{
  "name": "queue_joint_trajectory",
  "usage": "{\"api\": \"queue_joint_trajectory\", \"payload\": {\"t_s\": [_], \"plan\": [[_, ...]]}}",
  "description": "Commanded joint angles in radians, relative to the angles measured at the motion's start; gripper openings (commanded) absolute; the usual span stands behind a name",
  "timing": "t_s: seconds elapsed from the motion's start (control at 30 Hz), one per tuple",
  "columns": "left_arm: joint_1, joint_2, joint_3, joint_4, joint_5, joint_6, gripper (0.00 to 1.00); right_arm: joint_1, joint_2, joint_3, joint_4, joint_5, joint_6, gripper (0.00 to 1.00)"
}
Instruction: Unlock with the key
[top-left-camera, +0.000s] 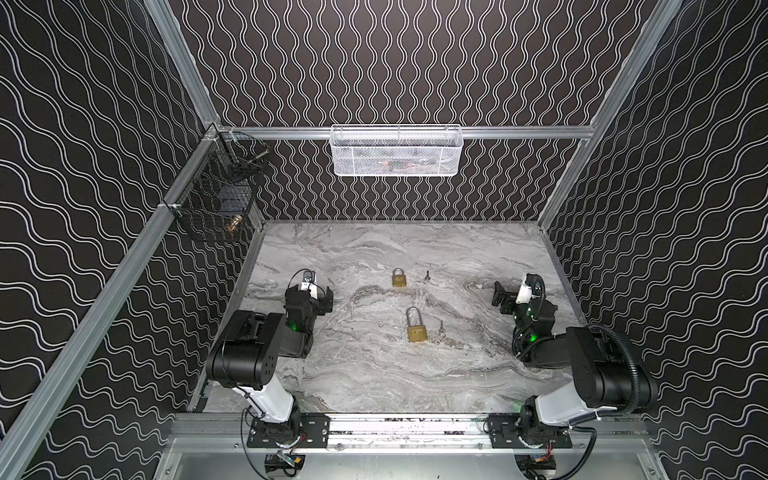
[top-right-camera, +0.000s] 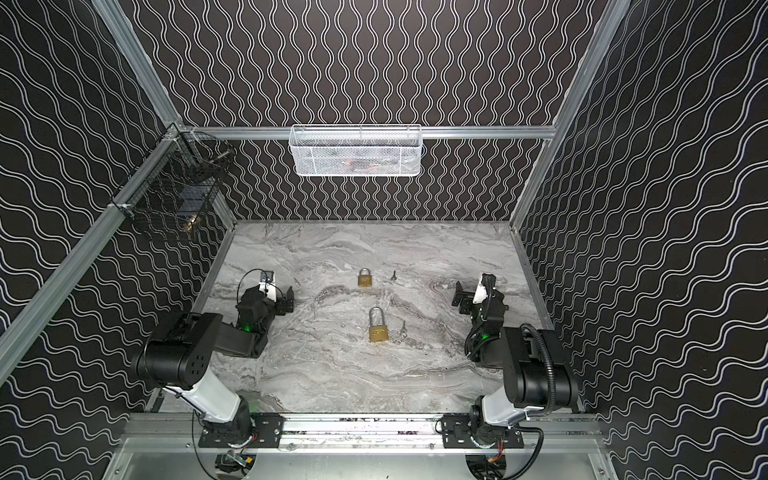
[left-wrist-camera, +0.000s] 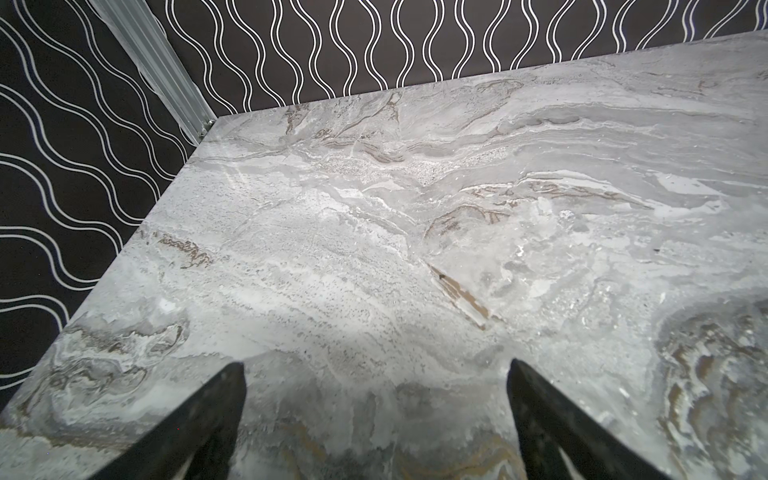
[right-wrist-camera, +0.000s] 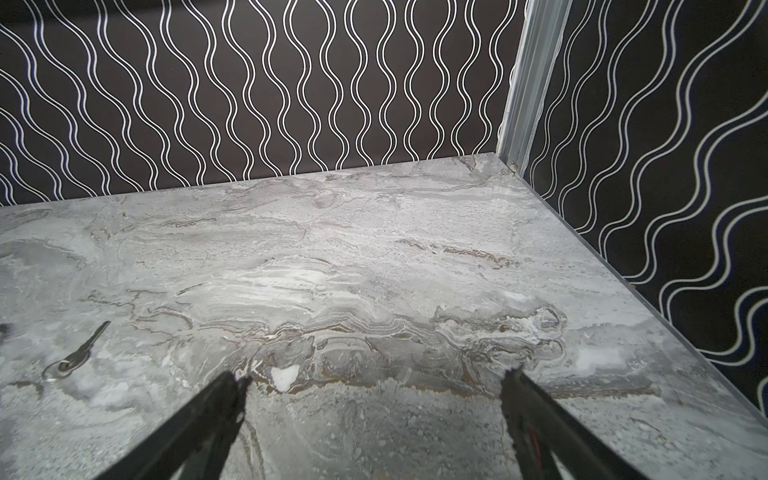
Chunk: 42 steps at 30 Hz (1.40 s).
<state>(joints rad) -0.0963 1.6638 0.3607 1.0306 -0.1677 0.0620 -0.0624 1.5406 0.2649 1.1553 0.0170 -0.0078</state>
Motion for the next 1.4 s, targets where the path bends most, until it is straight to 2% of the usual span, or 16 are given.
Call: {"api": "queue_joint_trajectory", "payload": {"t_s": [0.0, 0.1, 0.13, 0.2, 0.23, 0.27, 0.3, 0.37, 0.4, 0.5, 0.57, 0.67, 0.77, 0.97, 1.2, 1.37], "plan": [[0.003, -0.003, 0.007, 0.004, 0.013, 0.015, 0.99, 0.001, -0.001, 0.001, 0.022, 0.007, 0.006, 1.00], [-0.004, -0.026, -0.023, 0.050, -0.045, 0.004, 0.99, 0.055, -0.053, -0.060, 0.119, 0.101, -0.031, 0.99], [-0.011, -0.079, -0.047, 0.053, -0.098, -0.003, 0.99, 0.128, -0.138, -0.085, 0.108, 0.222, -0.078, 1.00], [-0.061, -0.238, -0.041, -0.096, -0.233, -0.005, 0.99, 0.248, -0.324, -0.028, -0.137, 0.378, -0.095, 1.00], [-0.102, -0.307, 0.007, -0.249, -0.317, -0.035, 0.99, 0.268, -0.397, 0.052, -0.361, 0.360, -0.017, 0.99], [-0.125, -0.343, 0.070, -0.395, -0.331, -0.114, 0.98, 0.269, -0.428, 0.145, -0.574, 0.279, 0.064, 0.99], [-0.137, -0.356, 0.123, -0.496, -0.278, -0.181, 0.96, 0.273, -0.428, 0.216, -0.711, 0.203, 0.105, 1.00], [-0.168, -0.350, 0.237, -0.665, -0.084, -0.327, 0.90, 0.320, -0.374, 0.336, -0.935, 0.102, 0.179, 0.99], [-0.192, -0.338, 0.274, -0.705, -0.012, -0.372, 0.89, 0.354, -0.342, 0.365, -0.984, 0.087, 0.194, 0.98], [-0.240, -0.281, 0.391, -0.808, 0.266, -0.489, 0.86, 0.469, -0.232, 0.421, -1.078, 0.163, 0.235, 0.95], [-0.243, -0.224, 0.437, -0.796, 0.547, -0.554, 0.79, 0.489, -0.160, 0.438, -1.066, 0.101, 0.253, 0.86], [-0.264, -0.162, 0.472, -0.774, 0.779, -0.655, 0.66, 0.493, -0.027, 0.521, -1.092, 0.003, 0.258, 0.69], [-0.297, -0.174, 0.465, -0.783, 0.807, -0.694, 0.63, 0.506, 0.100, 0.636, -1.149, 0.000, 0.232, 0.60], [-0.314, -0.228, 0.489, -0.948, 0.722, -0.597, 0.63, 0.540, 0.277, 0.824, -1.206, 0.009, 0.227, 0.54], [-0.315, -0.268, 0.514, -1.008, 0.684, -0.570, 0.66, 0.588, 0.412, 0.951, -1.302, 0.179, 0.224, 0.47], [-0.316, -0.255, 0.524, -0.993, 0.694, -0.578, 0.69, 0.604, 0.463, 1.005, -1.344, 0.249, 0.229, 0.44]]}}
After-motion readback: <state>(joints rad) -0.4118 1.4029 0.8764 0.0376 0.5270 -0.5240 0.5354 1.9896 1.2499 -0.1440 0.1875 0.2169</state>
